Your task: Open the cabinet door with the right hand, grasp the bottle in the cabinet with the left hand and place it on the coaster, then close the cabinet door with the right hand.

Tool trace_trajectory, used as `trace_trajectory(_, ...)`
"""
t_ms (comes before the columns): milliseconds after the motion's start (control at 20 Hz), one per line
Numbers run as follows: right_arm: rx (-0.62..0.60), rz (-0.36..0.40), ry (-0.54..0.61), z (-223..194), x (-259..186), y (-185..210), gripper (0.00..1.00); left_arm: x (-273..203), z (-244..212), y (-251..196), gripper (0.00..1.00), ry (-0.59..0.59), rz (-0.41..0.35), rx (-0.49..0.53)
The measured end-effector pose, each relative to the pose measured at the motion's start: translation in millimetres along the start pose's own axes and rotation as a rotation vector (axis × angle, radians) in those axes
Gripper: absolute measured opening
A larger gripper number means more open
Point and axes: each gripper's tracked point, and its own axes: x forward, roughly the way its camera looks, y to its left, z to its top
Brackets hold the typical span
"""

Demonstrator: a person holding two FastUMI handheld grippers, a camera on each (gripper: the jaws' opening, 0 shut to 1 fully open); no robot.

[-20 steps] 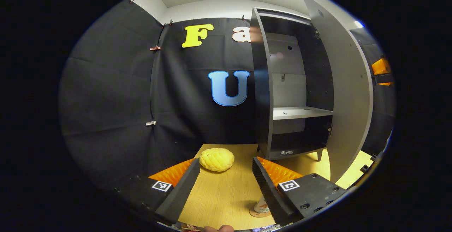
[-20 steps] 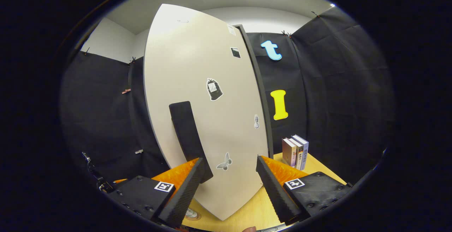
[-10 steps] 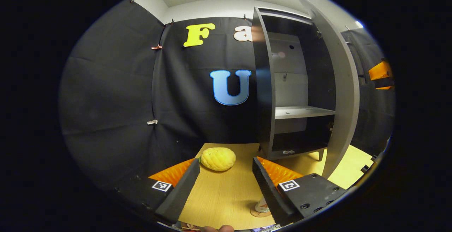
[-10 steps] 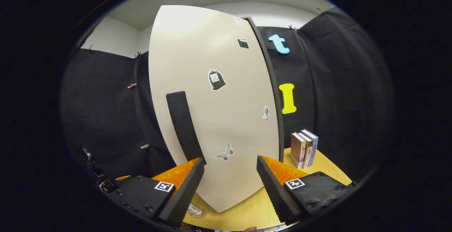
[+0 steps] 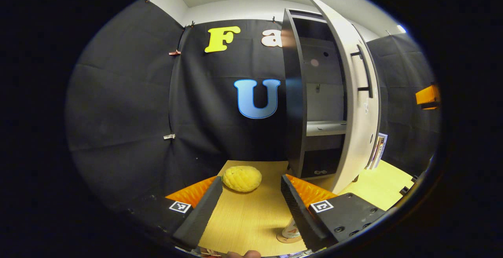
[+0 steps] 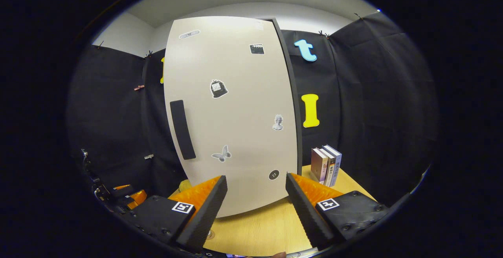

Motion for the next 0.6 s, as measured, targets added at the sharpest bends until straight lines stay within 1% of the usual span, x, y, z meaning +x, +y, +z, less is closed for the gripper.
trace_trajectory(350,-0.065,-0.041,-0.017,-2,-6,-15,0.98,-3,15,-9,0.94,-0.007,-0.014,-0.005)
trace_trajectory(400,-0.069,-0.047,-0.018,-3,-6,-16,0.98,-3,16,-9,0.93,-0.003,-0.013,-0.009)
trace_trajectory(450,-0.071,-0.050,-0.018,-3,-6,-18,0.98,-4,15,-9,0.94,-0.001,-0.012,-0.015)
trace_trajectory(600,-0.073,-0.060,-0.014,-8,-6,-21,0.98,-5,18,-9,0.94,-0.002,-0.010,-0.023)
